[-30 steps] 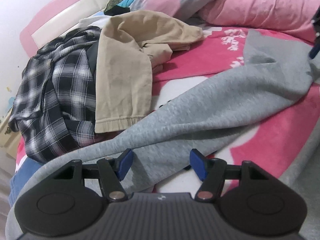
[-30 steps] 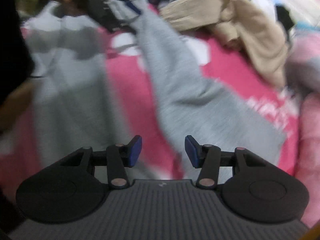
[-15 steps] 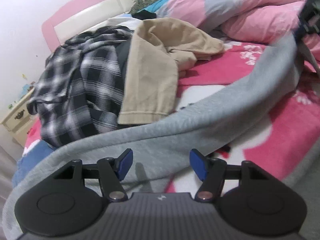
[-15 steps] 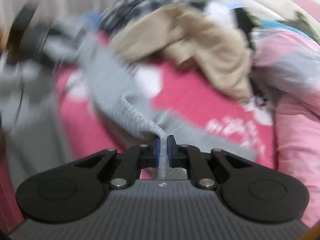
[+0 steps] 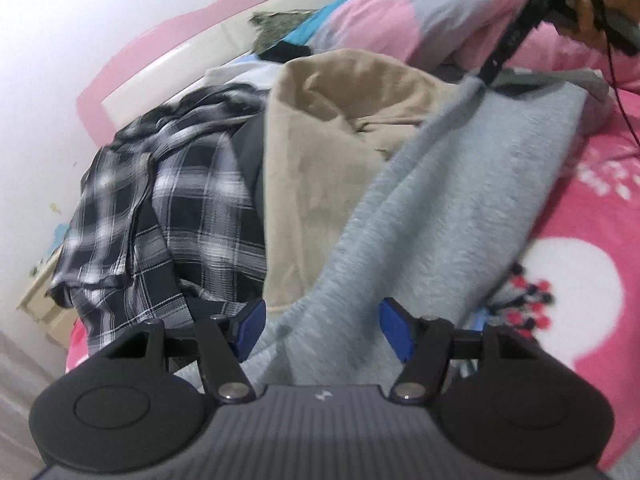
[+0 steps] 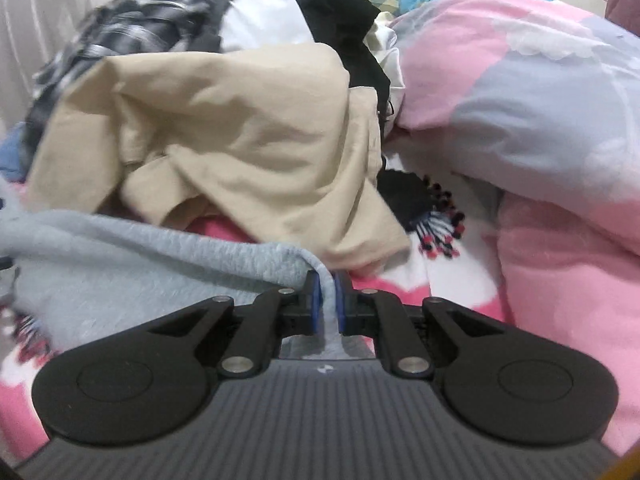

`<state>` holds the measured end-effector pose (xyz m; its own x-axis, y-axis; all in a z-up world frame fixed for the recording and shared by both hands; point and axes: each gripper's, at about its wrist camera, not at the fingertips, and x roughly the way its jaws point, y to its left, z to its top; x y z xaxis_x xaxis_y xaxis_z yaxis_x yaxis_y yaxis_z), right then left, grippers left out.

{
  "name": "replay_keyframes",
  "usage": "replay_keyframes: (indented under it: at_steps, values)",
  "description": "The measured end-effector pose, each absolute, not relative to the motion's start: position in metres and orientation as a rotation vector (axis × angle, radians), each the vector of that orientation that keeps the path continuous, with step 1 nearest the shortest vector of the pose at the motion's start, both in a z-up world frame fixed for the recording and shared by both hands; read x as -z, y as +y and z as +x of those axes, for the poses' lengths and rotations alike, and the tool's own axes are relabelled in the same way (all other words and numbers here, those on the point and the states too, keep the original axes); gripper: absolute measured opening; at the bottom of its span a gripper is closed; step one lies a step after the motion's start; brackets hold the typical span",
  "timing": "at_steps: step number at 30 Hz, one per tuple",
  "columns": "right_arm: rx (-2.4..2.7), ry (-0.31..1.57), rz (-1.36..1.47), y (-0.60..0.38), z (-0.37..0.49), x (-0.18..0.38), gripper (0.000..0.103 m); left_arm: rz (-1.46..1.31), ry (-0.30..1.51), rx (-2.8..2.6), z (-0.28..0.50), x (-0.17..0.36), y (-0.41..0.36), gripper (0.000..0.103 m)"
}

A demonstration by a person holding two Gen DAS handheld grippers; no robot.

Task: Fold clothes

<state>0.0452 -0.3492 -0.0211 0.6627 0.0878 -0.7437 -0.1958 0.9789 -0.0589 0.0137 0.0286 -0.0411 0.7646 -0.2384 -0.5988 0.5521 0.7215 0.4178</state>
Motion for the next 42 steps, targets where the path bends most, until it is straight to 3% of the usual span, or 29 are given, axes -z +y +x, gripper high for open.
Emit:
replay_keyframes:
  at_steps: [5,8,12,15,17,22,25,29,31,32,33,36,42]
  values:
    - [-0.025,0.830,-0.092,-0.362,0.079,0.039,0.014,0.571,0.595,0.393,0.030,0.050,0.027,0.065]
    - [0.070,0.739,0.095,-0.401,0.067,0.021,0.016,0.549,0.587,0.370,0.026,0.045,0.032,0.065]
    - [0.080,0.579,0.325,-0.446,0.010,-0.021,0.029,0.520,0.524,0.357,0.005,0.025,0.042,0.072]
    - [0.035,0.614,0.360,-0.456,-0.040,-0.037,0.043,0.513,0.543,0.412,-0.024,0.017,0.044,0.073]
    - [0.004,0.731,0.419,-0.455,-0.072,-0.027,0.047,0.523,0.579,0.463,-0.044,0.020,0.040,0.073]
    - [0.066,0.950,0.622,-0.454,-0.125,0.032,0.047,0.638,0.663,0.513,-0.076,0.052,0.023,0.060]
    - [0.105,0.975,0.892,-0.467,-0.132,0.068,0.047,0.696,0.679,0.486,-0.074,0.066,0.018,0.056]
    - [0.107,0.906,1.002,-0.474,-0.112,0.081,0.047,0.701,0.671,0.437,-0.057,0.073,0.015,0.051]
    - [0.075,0.882,1.017,-0.474,-0.099,0.081,0.041,0.688,0.673,0.428,-0.052,0.072,0.014,0.046]
    - [0.064,0.885,1.012,-0.473,-0.092,0.080,0.025,0.677,0.678,0.428,-0.050,0.071,0.015,0.042]
    - [0.053,0.887,1.007,-0.473,-0.084,0.079,0.014,0.667,0.683,0.428,-0.047,0.069,0.015,0.033]
    - [0.012,0.835,1.048,-0.479,-0.080,0.058,0.011,0.634,0.699,0.428,-0.040,0.065,0.016,0.005]
    - [-0.031,0.684,1.118,-0.494,-0.064,0.007,0.011,0.524,0.749,0.467,-0.031,0.041,0.028,0.002]
